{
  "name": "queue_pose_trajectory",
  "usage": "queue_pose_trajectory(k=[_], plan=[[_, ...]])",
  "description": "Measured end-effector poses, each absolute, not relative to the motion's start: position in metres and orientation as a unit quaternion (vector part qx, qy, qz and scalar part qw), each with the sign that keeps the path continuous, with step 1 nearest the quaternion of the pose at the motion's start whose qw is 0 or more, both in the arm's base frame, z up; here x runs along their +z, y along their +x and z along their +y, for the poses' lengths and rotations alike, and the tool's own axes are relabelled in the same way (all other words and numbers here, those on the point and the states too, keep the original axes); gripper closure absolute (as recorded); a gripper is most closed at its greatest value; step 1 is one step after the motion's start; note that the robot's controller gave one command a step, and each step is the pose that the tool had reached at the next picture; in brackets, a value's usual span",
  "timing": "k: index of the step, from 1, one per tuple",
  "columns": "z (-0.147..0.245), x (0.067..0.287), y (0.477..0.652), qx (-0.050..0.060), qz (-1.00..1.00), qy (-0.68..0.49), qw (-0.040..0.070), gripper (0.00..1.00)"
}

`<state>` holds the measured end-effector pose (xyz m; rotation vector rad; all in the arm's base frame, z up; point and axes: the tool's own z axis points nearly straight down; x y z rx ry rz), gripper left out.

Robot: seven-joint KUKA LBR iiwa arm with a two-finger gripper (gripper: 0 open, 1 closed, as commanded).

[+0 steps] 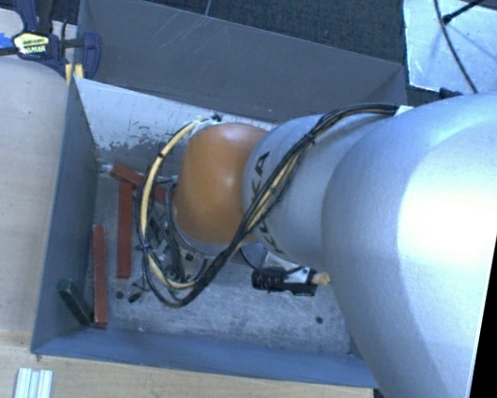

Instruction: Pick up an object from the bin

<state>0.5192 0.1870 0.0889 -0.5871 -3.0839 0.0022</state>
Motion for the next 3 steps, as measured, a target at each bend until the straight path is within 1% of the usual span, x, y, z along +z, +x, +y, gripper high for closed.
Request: queue_pose_trajectory(k=[1, 2, 3], plan=[[0.241, 0.092, 0.519, -0.002, -0.999, 0.032, -0.002, 0.00], [0.219, 0.145, 0.516, -0.001, -0.978, 0.210, -0.003, 0.00], [0.217, 0.072, 0.495, 0.000, -0.932, 0.362, 0.000, 0.00]])
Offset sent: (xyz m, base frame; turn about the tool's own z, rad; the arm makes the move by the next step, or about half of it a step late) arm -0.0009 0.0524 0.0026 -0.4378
